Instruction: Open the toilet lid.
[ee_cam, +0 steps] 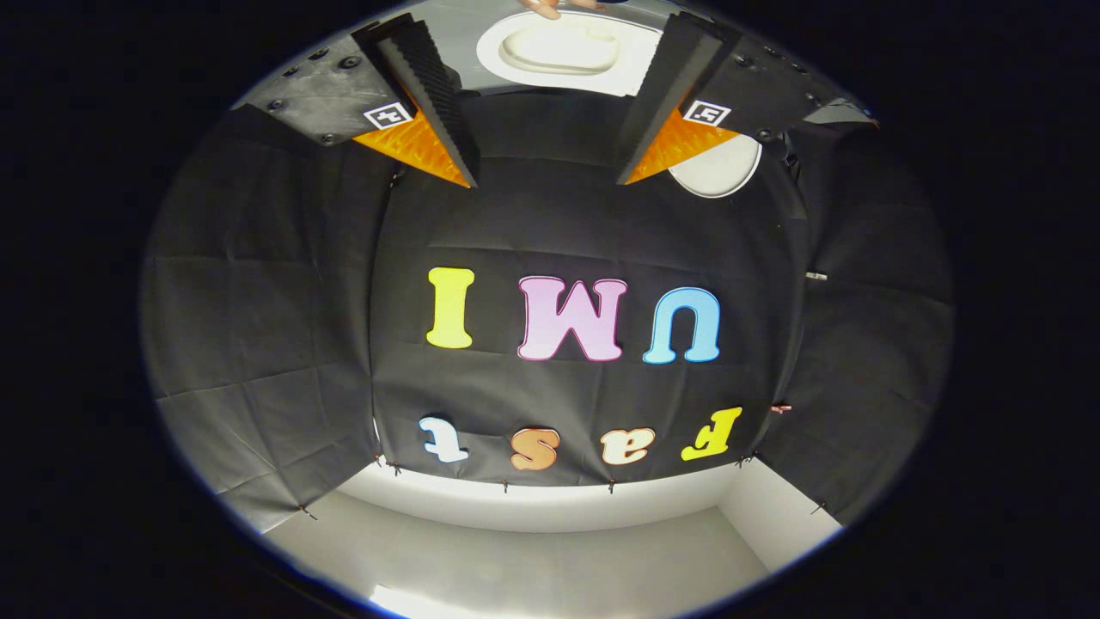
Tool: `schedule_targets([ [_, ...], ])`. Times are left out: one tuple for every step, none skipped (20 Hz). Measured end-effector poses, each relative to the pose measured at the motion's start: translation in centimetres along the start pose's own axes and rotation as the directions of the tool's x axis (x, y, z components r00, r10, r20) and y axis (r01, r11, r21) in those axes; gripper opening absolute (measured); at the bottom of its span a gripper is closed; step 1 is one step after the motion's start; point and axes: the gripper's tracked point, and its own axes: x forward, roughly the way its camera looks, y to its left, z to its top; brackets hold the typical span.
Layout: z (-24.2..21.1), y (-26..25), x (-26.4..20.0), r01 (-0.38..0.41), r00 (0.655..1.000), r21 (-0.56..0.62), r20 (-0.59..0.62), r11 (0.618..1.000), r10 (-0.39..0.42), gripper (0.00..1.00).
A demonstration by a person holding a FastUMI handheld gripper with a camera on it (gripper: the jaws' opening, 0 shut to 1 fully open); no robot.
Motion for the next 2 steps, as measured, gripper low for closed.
schedule_targets([
  [-0.08,-0.01,0.03,-0.001,1.000,-0.001,0.001,1.000,0.001,0.98],
  [-0.16,0.01,0.08,-0.002,1.000,-0.003,0.001,1.000,0.002,0.98],
])
